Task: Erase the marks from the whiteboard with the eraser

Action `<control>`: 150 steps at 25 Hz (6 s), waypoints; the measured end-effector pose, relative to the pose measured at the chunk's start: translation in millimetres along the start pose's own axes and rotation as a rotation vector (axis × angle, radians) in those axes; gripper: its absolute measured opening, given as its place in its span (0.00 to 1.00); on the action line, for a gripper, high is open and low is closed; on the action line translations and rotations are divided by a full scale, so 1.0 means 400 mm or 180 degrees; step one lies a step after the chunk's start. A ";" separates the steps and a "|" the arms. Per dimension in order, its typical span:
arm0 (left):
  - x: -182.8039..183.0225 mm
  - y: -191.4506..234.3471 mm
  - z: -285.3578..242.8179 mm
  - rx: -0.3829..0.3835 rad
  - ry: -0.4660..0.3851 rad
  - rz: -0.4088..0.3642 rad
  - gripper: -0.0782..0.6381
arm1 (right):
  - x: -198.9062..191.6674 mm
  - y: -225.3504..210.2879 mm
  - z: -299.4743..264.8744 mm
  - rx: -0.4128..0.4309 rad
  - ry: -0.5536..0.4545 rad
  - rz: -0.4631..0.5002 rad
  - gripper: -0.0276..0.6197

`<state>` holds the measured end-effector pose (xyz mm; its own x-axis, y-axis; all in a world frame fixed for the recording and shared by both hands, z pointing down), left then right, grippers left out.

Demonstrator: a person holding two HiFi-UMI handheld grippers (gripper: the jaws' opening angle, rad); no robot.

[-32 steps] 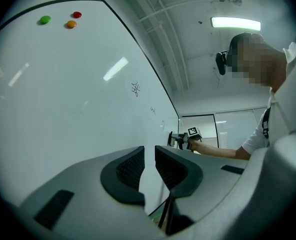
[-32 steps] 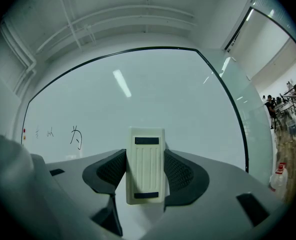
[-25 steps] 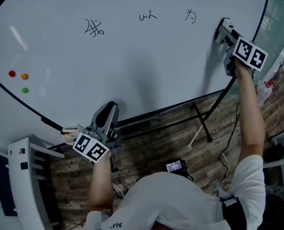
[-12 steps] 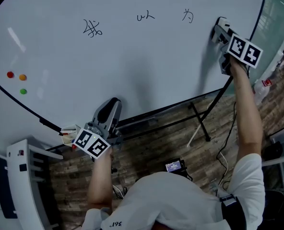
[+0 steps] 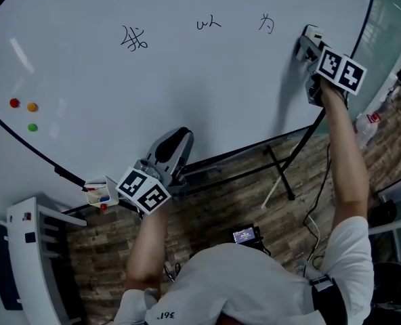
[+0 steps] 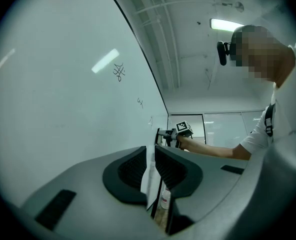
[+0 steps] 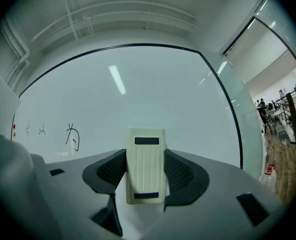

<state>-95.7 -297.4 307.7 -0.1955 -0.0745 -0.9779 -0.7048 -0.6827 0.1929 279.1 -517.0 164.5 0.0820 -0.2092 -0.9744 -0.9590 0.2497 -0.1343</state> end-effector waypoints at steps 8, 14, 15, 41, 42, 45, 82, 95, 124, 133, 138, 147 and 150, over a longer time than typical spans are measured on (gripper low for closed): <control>-0.003 -0.034 -0.055 -0.0192 0.0036 0.0015 0.18 | 0.003 0.026 0.002 0.0024 0.0023 0.0005 0.43; 0.004 -0.036 -0.058 -0.0213 0.0002 0.0033 0.18 | 0.007 0.046 0.005 -0.0006 0.0007 -0.0003 0.43; 0.005 -0.036 -0.058 -0.0218 -0.0003 0.0034 0.18 | 0.007 0.048 0.006 -0.0008 0.0008 -0.0005 0.43; 0.027 -0.024 -0.013 -0.0336 -0.0084 0.0075 0.18 | 0.039 0.272 0.031 0.0246 -0.0042 0.0173 0.43; 0.029 -0.024 -0.010 -0.0322 -0.0085 0.0094 0.18 | 0.039 0.277 0.031 0.0233 -0.0039 0.0174 0.43; 0.032 -0.026 -0.004 -0.0333 -0.0091 0.0101 0.18 | 0.038 0.289 0.033 0.0227 -0.0029 0.0172 0.43; 0.054 -0.014 0.108 -0.0322 -0.0178 0.0134 0.18 | 0.034 0.581 0.065 0.0339 -0.0019 0.0538 0.43; 0.041 0.010 0.163 -0.0317 -0.0170 0.0196 0.18 | 0.015 0.703 0.067 0.0295 -0.0033 0.0816 0.43; 0.022 0.039 0.245 -0.0258 -0.0104 0.0315 0.18 | -0.097 0.970 0.080 0.0816 0.0128 0.1426 0.43; 0.028 0.046 0.291 -0.0212 -0.0134 0.0268 0.18 | -0.118 1.126 0.148 0.1139 0.0051 0.1521 0.43; 0.026 0.032 0.318 -0.0168 -0.0151 0.0239 0.18 | -0.073 1.210 0.171 0.1107 -0.0126 0.1589 0.43; 0.040 0.051 0.389 0.0005 -0.0225 0.0247 0.18 | -0.029 1.360 0.165 0.1105 -0.0232 0.1551 0.43; 0.037 0.050 0.396 0.0013 -0.0231 0.0229 0.18 | -0.022 1.377 0.159 0.0980 -0.0306 0.1664 0.43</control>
<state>-220.8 -197.2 309.9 -0.2945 -0.0702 -0.9531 -0.6900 -0.6744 0.2628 -232.6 -317.6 87.8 -0.3401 0.0974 -0.9353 -0.7576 0.5608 0.3339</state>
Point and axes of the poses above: the fingertips, and each gripper's own axes: z backward along the fingers, y to its left, x out of its top, the point moved 4 cm from there along z, backward along the fingers, and after that the axes turned 13 degrees about y, right-handed, at the moved point
